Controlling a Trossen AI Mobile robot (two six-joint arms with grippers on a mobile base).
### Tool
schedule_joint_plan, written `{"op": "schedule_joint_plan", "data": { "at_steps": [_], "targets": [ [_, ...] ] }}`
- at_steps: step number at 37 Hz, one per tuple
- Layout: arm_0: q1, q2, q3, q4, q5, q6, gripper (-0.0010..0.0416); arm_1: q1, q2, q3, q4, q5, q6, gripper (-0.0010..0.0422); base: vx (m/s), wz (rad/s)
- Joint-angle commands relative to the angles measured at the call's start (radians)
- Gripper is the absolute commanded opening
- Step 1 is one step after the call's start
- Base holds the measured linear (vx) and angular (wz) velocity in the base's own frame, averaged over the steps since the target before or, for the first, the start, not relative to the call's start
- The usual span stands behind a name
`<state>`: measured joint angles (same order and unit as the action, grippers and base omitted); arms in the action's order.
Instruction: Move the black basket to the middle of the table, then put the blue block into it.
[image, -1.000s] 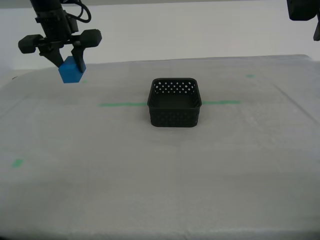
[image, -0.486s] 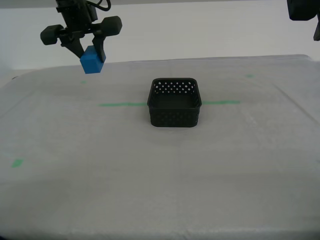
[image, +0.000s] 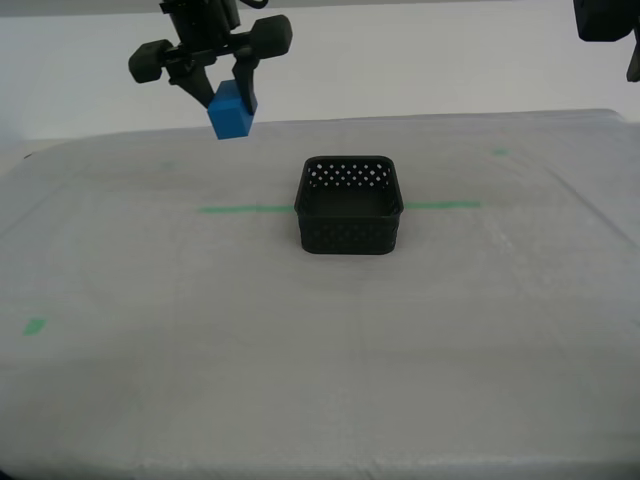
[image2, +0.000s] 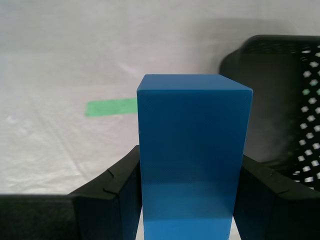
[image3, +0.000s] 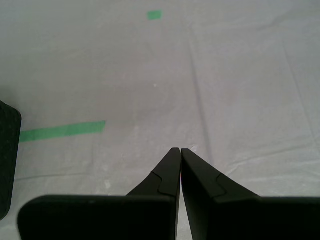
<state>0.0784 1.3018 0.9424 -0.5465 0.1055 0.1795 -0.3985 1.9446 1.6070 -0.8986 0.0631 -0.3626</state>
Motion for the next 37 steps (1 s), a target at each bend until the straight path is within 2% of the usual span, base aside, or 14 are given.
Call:
{"op": "schedule_joint_plan", "data": {
  "at_steps": [1, 17, 22, 31, 37],
  "targets": [
    [0.001, 0.000, 0.001, 0.000, -0.002, 0.000, 0.0005, -0.026, 0.001, 0.002, 0.011, 0.007, -0.025, 0.0000, 0.000, 0.000],
    [0.001, 0.000, 0.001, 0.000, -0.002, 0.000, 0.0004, -0.109, 0.003, 0.003, 0.050, 0.025, -0.077, 0.0000, 0.000, 0.000],
    [0.001, 0.000, 0.001, -0.001, -0.002, 0.000, 0.0005, -0.125, 0.027, 0.012, 0.057, 0.045, -0.084, 0.0000, 0.000, 0.000],
    [0.001, 0.000, 0.001, 0.013, -0.002, 0.000, 0.0005, -0.147, 0.106, 0.094, 0.020, 0.051, -0.077, 0.0000, 0.000, 0.000],
    [0.001, 0.000, 0.001, 0.015, -0.002, 0.000, 0.0005, -0.161, 0.177, 0.201, -0.039, 0.050, -0.068, 0.0000, 0.000, 0.000]
  ]
}}
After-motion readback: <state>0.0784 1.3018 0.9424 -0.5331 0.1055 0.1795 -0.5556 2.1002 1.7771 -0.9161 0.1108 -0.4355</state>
